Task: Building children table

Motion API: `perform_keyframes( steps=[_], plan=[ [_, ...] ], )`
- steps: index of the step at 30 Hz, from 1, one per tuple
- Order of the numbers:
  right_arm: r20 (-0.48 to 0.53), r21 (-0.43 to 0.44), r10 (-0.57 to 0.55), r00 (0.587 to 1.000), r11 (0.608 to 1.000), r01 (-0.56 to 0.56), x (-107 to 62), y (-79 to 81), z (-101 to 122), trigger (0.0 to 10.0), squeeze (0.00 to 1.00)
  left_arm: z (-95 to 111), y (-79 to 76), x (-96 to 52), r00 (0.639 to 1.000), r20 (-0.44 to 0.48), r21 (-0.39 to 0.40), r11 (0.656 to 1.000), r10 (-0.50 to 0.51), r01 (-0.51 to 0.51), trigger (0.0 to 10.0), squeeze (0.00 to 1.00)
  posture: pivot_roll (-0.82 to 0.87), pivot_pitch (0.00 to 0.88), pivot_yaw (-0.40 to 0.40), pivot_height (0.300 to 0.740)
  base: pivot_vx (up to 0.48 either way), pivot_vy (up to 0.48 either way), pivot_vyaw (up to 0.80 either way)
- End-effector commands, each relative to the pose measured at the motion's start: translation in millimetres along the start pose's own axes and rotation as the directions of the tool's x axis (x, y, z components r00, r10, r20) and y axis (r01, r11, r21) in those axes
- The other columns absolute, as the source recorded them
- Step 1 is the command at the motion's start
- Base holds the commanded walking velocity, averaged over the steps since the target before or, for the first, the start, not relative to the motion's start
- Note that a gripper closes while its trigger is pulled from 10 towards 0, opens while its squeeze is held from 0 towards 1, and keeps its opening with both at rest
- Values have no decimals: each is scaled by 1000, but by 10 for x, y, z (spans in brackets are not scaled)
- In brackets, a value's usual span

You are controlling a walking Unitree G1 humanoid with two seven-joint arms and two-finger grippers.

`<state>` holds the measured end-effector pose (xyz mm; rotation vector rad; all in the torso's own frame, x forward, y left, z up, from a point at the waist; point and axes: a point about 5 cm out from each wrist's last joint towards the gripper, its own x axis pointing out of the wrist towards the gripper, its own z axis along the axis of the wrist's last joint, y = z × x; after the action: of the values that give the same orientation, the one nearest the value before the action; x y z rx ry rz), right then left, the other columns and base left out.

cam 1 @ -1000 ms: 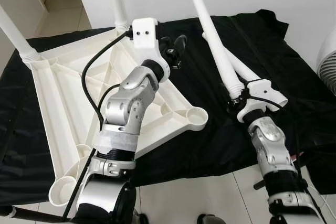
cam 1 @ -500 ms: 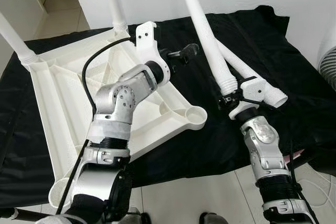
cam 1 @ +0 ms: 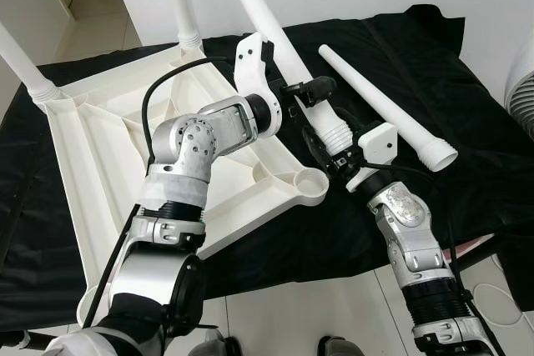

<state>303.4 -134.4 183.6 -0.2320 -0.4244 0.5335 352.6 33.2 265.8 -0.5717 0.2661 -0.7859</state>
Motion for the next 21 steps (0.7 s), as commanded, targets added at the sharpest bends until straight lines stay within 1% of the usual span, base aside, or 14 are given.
perform_keyframes(
  steps=[1, 3, 7, 8, 10, 12, 13, 16, 21],
  plan=[
    [14, -8, 39, 999, 999, -39, 9, 84, 30, 10000, 0, 47, -130, -7, 975, -5, 3, 975, -224, 224, 10000, 0, -169, 101, 141, 740, 0, 0, 0],
    [14, -13, 42, 999, 999, -42, 0, 99, 32, 10000, 0, 70, -119, -1, 976, -5, 4, 976, -217, 217, 10000, 0, -169, 101, 145, 740, 0, 0, 0],
    [26, -39, 36, 999, 999, -35, -69, 189, 57, 10000, 0, 273, 15, 7, 991, 18, -11, 991, -136, 136, 10000, 0, -168, 103, 155, 740, 0, 0, 0],
    [26, -39, 36, 999, 999, -35, -69, 189, 57, 10000, 0, 273, 15, 7, 991, 18, -11, 991, -136, 136, 10000, 0, -168, 103, 155, 740, 0, 0, 0],
    [27, -43, 32, 999, 999, -31, -108, 223, 62, 10000, 0, 365, 66, 3, 994, 36, -21, 994, -106, 106, 10000, 0, -167, 106, 157, 740, 0, 0, 0],
    [27, -43, 32, 999, 999, -31, -108, 223, 62, 10000, 0, 365, 66, 3, 994, 36, -21, 994, -106, 106, 10000, 0, -167, 106, 157, 740, 0, 0, 0],
    [23, -41, 24, 999, 999, -23, -142, 251, 60, 10000, 0, 453, 102, -4, 995, 56, -20, 996, -83, 84, 10000, 0, -165, 108, 158, 740, 0, 0, 0],
    [15, -45, 10, 1000, 999, -9, -170, 247, 53, 10000, 0, 505, 119, -13, 996, 58, -16, 997, -74, 75, 10000, 0, -168, 109, 160, 740, 0, 0, 0],
    [10, -65, 4, 1000, 998, -3, -206, 234, 57, 10000, 0, 576, 122, -13, 994, 71, -29, 996, -85, 87, 10000, 0, -167, 112, 160, 740, 0, 0, 0]
  ],
)
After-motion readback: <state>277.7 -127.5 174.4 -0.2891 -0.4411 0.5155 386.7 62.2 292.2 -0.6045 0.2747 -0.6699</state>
